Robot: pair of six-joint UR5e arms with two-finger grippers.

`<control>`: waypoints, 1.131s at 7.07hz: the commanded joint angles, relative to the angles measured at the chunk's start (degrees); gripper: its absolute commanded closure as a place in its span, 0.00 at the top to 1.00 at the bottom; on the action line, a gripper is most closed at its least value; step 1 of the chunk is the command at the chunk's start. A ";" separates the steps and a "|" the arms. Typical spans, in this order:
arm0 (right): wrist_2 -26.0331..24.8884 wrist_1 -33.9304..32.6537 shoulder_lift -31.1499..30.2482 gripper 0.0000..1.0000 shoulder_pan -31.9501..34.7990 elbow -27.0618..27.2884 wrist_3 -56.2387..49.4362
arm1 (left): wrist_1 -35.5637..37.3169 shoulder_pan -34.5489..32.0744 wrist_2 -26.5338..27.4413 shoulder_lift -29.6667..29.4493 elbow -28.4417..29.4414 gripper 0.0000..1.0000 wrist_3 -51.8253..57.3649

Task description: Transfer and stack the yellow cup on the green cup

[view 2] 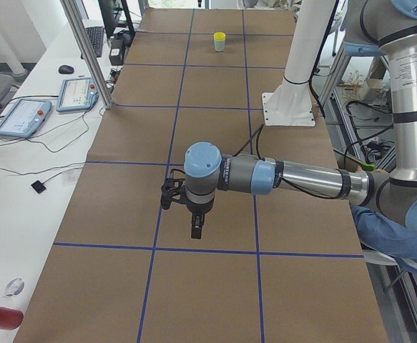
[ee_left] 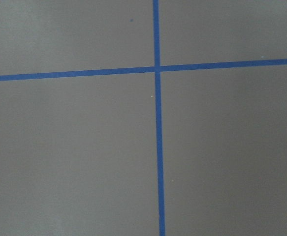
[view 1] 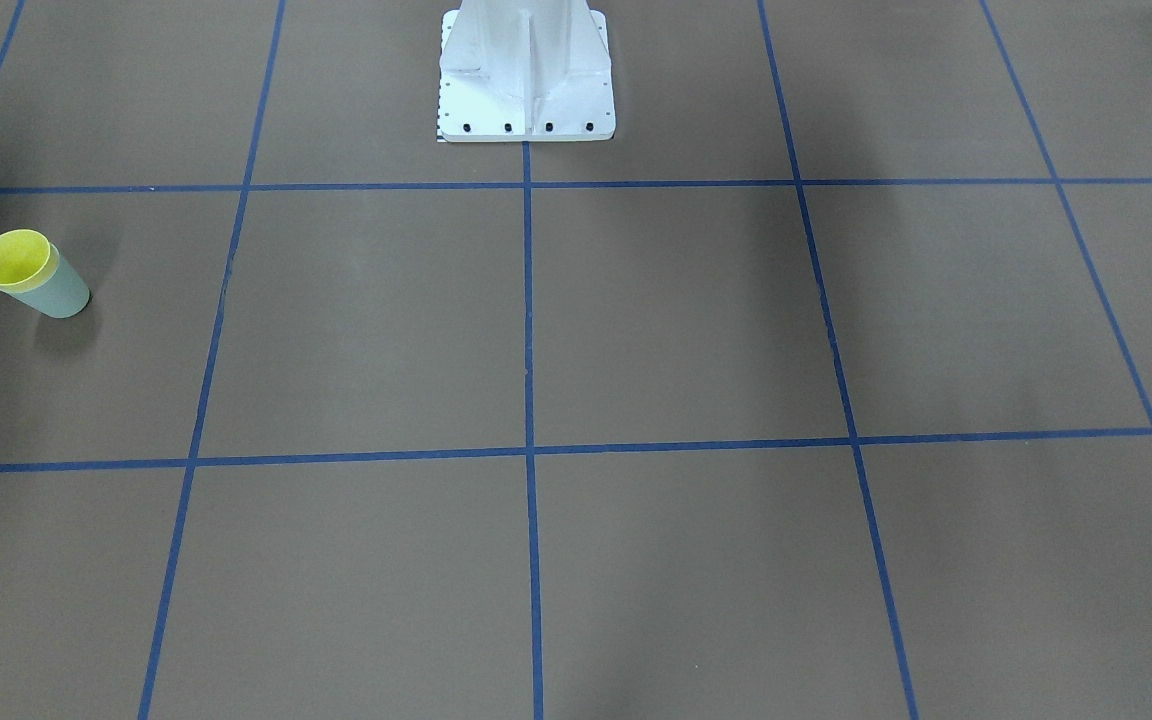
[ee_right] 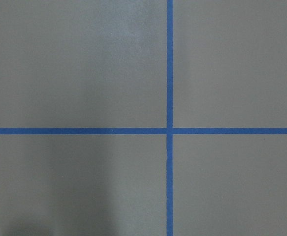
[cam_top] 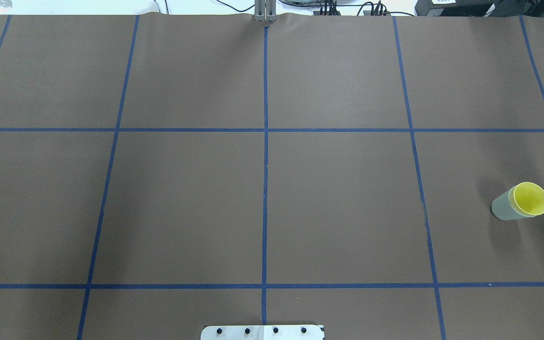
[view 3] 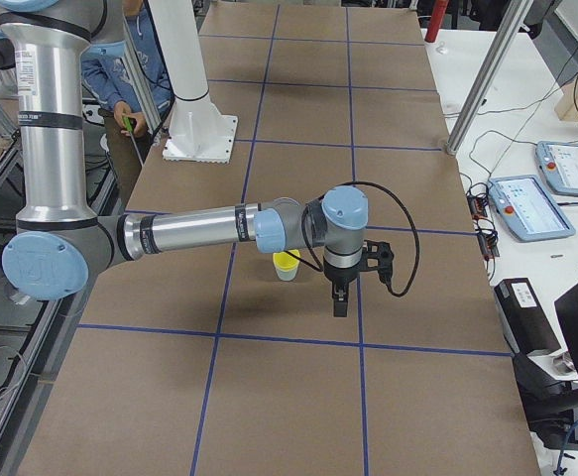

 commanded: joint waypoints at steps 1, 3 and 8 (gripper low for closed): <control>0.24 -0.24 -0.42 1.00 0.04 0.55 0.10 | -0.26 -0.09 -0.68 0.06 -1.02 1.00 0.01; 1.12 -0.24 -2.51 1.00 0.04 0.98 0.28 | -0.26 0.09 2.98 0.50 -0.16 1.00 0.19; 1.56 -0.24 -8.05 1.00 1.88 5.53 0.45 | -0.35 0.00 4.33 0.50 3.19 1.00 0.19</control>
